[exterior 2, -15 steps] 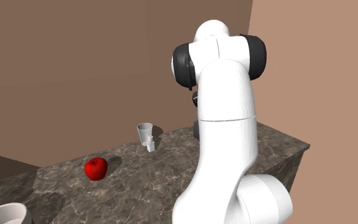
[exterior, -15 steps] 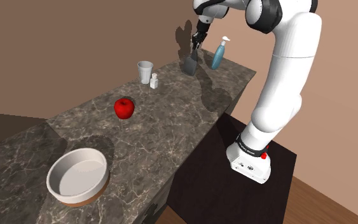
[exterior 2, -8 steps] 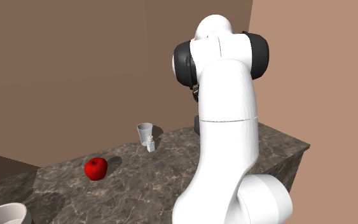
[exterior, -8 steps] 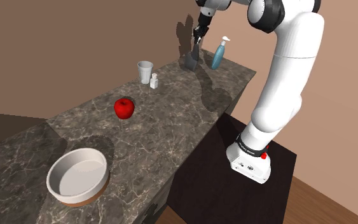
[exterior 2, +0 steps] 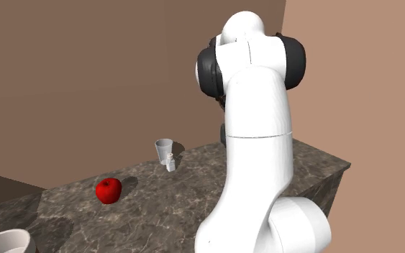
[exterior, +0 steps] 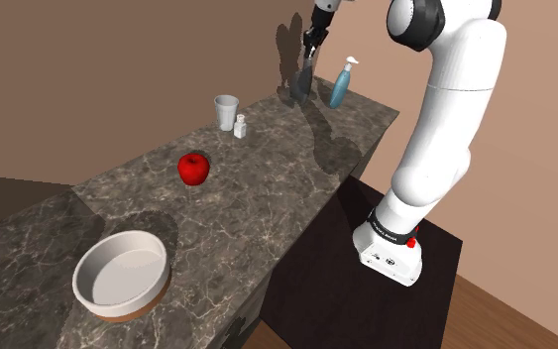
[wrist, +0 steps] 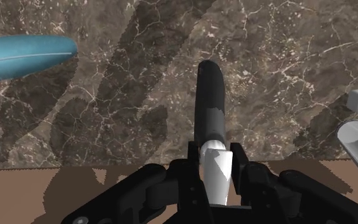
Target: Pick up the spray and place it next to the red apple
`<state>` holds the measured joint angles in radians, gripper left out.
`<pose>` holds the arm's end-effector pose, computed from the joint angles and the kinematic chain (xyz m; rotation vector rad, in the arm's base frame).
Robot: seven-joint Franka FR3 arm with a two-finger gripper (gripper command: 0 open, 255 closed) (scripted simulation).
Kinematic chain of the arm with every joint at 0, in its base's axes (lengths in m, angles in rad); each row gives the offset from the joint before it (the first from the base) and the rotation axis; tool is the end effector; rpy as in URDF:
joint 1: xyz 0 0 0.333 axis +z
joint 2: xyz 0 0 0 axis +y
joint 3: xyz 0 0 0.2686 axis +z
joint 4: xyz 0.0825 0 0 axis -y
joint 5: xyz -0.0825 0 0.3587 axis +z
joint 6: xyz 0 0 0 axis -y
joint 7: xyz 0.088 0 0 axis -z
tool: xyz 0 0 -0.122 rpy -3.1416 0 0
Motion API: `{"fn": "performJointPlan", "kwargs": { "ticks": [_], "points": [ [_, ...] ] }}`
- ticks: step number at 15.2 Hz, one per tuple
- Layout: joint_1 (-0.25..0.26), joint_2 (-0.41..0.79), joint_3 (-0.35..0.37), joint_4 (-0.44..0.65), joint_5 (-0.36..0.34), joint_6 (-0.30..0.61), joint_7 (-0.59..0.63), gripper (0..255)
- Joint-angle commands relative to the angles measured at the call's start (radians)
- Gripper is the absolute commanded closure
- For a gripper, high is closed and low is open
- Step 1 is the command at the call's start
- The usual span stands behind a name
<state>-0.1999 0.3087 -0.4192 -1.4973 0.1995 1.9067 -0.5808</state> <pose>0.5345 -0.3263 0.4623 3.1169 -0.1037 0.2262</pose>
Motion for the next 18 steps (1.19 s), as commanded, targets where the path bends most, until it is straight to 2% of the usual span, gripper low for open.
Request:
{"fn": "performJointPlan", "kwargs": {
  "ticks": [1, 14, 18],
  "points": [
    [-0.002, -0.002, -0.001, 0.023, -0.002, -0.025, 0.002, 255],
    [-0.026, 0.027, -0.005, 0.233, 0.006, -0.207, 0.014, 255],
    [0.066, -0.091, 0.013, 0.075, -0.056, -0.15, 0.105, 255]
  ]
}}
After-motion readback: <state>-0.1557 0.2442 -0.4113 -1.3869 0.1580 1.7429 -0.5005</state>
